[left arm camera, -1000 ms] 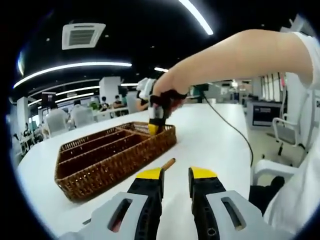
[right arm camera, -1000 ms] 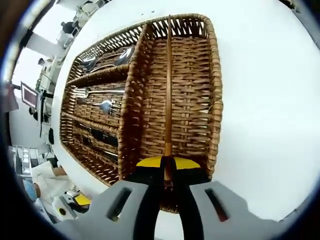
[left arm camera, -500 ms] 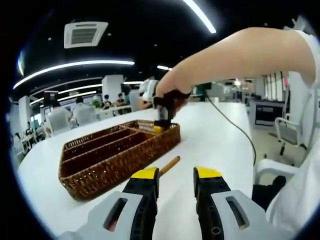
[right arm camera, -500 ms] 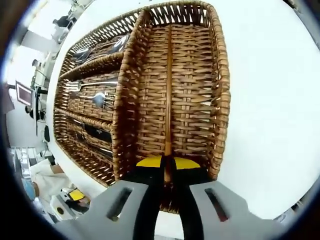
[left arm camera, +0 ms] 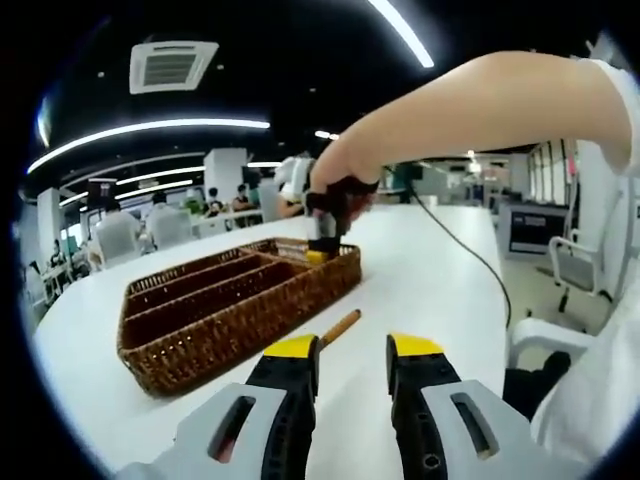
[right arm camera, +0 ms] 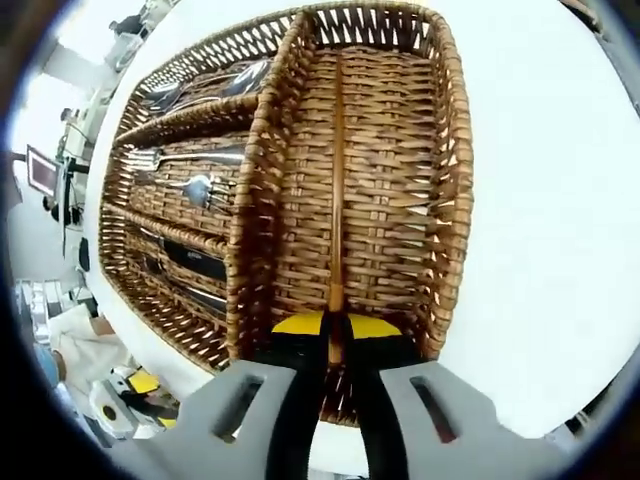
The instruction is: Arrange the knives, forks, and spoons in their matching storage slots by inserting each utensil handle-first until every utensil is classified and aligned in the correct compartment
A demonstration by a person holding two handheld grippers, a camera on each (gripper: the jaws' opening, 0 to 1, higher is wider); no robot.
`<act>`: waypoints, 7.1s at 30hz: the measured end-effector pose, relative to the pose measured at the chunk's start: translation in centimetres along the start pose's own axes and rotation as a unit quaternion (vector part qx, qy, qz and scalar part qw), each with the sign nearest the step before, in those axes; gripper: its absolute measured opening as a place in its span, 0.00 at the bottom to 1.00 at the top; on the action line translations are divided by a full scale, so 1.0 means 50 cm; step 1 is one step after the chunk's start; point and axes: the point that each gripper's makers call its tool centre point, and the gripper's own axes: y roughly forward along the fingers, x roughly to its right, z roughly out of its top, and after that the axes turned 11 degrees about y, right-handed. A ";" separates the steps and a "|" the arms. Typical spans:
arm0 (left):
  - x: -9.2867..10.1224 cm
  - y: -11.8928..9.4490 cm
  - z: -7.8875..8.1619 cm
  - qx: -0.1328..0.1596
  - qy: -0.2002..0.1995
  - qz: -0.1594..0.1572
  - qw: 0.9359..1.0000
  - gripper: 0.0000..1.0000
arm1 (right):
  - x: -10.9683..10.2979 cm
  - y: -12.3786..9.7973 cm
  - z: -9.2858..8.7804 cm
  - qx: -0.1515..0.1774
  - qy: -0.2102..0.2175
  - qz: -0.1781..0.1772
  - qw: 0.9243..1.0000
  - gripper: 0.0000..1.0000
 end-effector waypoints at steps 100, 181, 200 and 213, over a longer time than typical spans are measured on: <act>-0.027 -0.002 -0.019 -0.032 -0.001 0.003 0.999 0.25 | -0.039 -0.078 0.172 0.118 -0.108 0.030 0.987 0.13; -0.108 -0.045 -0.057 -0.056 -0.042 0.029 0.997 0.38 | -0.233 -0.065 -0.191 0.393 -0.524 0.277 0.703 0.31; -0.096 -0.055 -0.060 -0.035 -0.049 0.033 0.998 0.42 | -0.240 -0.010 -0.188 0.323 -0.564 0.231 0.724 0.23; -0.093 -0.055 -0.072 -0.034 -0.054 0.031 0.998 0.41 | -0.256 0.013 -0.186 0.247 -0.589 0.198 0.744 0.14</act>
